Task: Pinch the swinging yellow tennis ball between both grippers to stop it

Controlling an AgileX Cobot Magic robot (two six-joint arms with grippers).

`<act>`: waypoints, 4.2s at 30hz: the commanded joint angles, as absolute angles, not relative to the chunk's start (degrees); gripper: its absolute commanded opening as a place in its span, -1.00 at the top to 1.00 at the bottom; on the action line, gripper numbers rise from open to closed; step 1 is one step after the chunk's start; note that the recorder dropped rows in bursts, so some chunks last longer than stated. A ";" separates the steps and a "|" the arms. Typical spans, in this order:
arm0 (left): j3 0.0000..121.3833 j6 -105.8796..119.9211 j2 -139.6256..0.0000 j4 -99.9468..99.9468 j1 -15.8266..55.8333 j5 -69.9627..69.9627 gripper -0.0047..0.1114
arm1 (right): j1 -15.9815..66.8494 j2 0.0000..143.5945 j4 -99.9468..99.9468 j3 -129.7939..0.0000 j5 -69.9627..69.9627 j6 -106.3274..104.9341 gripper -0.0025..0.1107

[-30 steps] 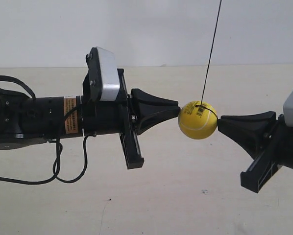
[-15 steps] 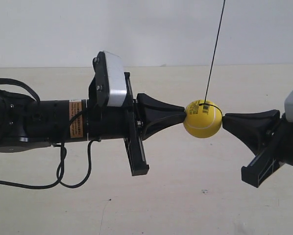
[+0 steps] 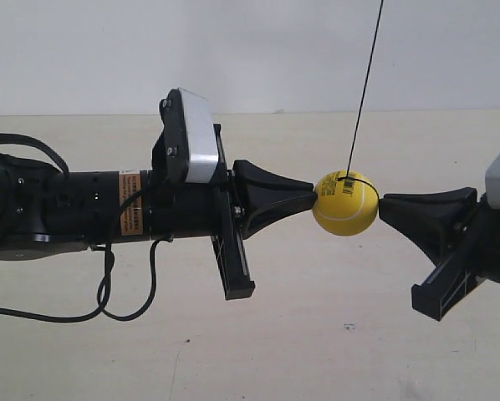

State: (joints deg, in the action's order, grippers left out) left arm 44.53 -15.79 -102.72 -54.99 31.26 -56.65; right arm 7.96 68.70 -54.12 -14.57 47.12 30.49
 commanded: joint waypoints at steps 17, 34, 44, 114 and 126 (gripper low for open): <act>44.83 -15.34 -102.69 -53.14 31.89 -56.00 0.84 | 8.01 68.68 -49.93 -14.79 44.19 29.17 0.96; 44.83 -14.54 -102.36 -35.35 29.79 -43.09 0.84 | 8.01 68.57 -37.50 -14.79 35.26 24.92 0.96; 44.83 -13.22 -98.01 -33.87 29.79 -36.66 0.84 | 8.01 67.85 -36.46 -14.79 34.46 24.91 0.96; 45.36 -33.48 -94.08 -66.48 31.80 -43.60 0.84 | 8.01 61.80 -61.81 -15.96 40.16 37.88 0.96; 45.36 -33.48 -94.08 -66.61 31.80 -41.46 0.84 | 8.01 61.80 -60.54 -15.96 38.83 37.47 0.96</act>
State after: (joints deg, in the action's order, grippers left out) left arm 45.06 -32.85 -94.46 -66.96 31.40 -42.00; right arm 7.99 62.42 -60.99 -15.76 38.78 37.99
